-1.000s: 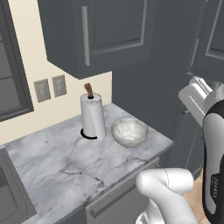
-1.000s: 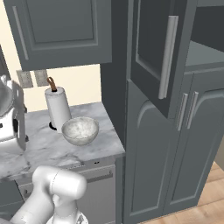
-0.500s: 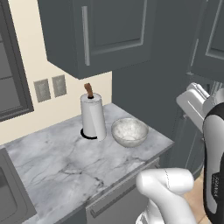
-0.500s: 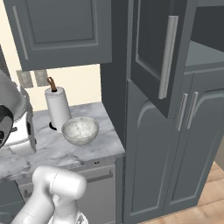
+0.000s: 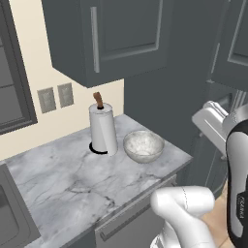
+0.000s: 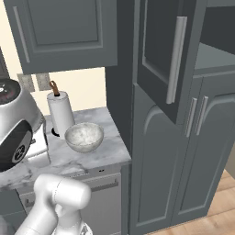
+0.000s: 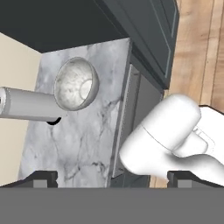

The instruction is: Open the cabinet. Pick the bowls from the counter and place them in the cabinet. Then close the cabinet.

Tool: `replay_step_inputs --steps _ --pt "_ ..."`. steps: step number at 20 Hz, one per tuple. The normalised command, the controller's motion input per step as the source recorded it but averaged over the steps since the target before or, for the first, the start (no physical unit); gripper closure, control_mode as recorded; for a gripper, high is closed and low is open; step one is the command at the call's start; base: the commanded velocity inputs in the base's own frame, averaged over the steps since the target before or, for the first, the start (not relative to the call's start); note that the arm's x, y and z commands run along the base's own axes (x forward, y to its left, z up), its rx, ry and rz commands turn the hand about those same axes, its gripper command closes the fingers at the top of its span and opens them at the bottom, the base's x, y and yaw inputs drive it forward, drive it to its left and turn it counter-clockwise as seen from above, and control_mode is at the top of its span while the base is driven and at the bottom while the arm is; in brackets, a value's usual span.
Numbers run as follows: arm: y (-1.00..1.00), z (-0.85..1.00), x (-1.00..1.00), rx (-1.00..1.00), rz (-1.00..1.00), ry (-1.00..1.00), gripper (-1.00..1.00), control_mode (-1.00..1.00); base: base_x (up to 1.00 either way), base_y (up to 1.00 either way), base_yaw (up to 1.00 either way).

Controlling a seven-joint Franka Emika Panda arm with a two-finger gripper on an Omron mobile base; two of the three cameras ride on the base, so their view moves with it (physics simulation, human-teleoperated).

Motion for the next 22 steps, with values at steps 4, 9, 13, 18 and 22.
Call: replay_step_inputs --steps 4,9,13,18,22 --pt "0.0 -0.22 0.22 -0.02 0.06 0.0 -1.0 -1.0 0.0 0.0 0.0" --pt "0.0 -0.21 0.23 0.0 0.03 0.0 -1.0 -1.0 0.0 0.0 0.0" --pt "0.0 -0.24 0.26 0.0 0.0 0.0 -1.0 -1.0 0.0 0.0 0.0" --pt "0.0 -0.27 0.22 0.0 0.0 0.0 -1.0 -1.0 0.0 0.0 0.0" --pt "0.0 -0.27 0.19 0.0 0.0 0.0 -1.0 -1.0 0.0 0.0 0.0"
